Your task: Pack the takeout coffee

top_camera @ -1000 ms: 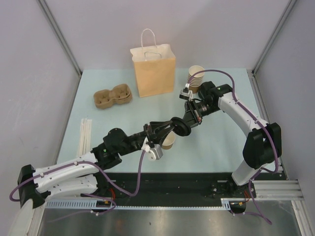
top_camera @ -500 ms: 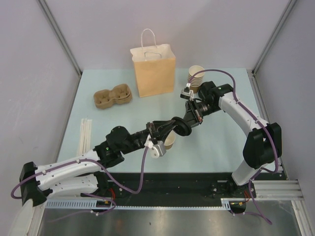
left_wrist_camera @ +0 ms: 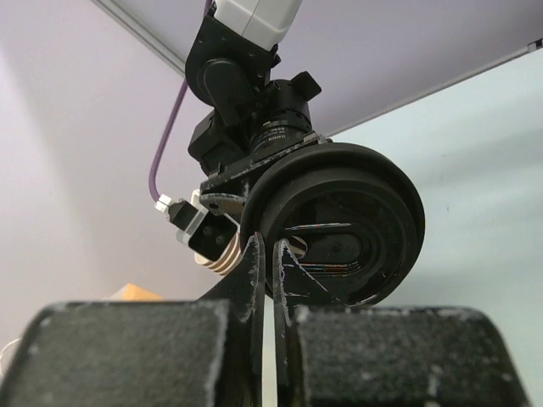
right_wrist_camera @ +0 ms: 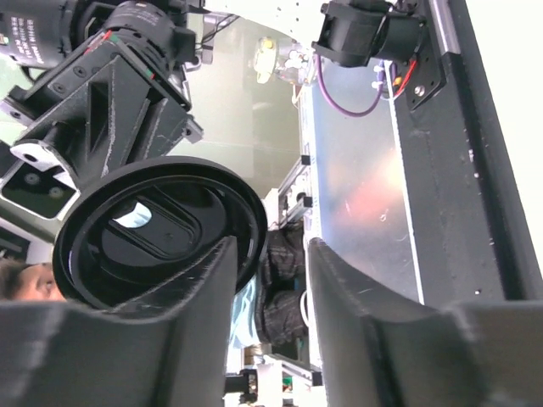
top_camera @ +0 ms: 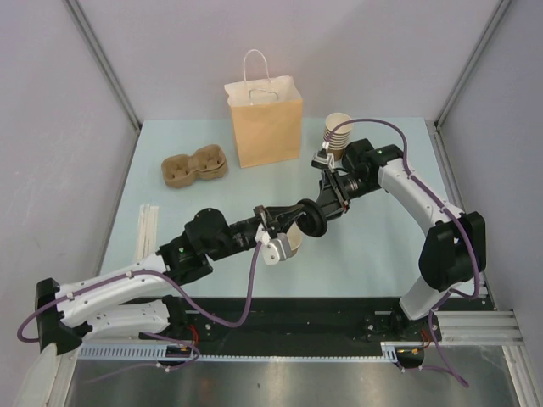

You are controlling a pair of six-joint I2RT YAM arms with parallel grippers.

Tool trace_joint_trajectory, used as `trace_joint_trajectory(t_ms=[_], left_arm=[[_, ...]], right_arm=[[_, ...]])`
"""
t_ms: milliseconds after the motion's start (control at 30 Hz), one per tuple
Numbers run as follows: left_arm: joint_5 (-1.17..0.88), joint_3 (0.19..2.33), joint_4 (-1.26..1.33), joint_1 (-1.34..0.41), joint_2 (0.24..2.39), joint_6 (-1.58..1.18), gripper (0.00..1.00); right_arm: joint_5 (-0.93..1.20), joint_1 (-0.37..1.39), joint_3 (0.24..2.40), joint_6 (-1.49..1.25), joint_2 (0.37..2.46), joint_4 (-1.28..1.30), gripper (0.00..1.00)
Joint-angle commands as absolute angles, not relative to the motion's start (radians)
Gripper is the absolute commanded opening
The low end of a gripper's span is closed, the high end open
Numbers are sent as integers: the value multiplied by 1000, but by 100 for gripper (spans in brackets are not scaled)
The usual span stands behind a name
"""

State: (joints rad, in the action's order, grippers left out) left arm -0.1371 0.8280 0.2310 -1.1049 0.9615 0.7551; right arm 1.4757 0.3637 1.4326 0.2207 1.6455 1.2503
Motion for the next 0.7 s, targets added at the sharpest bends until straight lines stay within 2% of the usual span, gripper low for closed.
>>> trace_joint_trajectory(t_ms=[0,133,267,400,533,667], left_arm=[[-118,903,114,-1112,957,686,0],[-114,942,11,-1112,956,631,0],[-95,979,-86,-1112,948,585,0],[-61,1054,-226,-1112,963,482,0],[-54,1149,-379,-1094,1031,378,0],[-116,1288,-569,-1014,1193,223,0]], right_arm=[[1614,330,1445,144,1641,1148,55],[1530,292,1445,69,1649,1077,73],[1389,230,1447,-52,1622,962,85],[1267,91,1447,-187,1534,789,100],[1097,-62,1457,-141,1447,723,100],[907,-155,1470,-16,1372,738,100]])
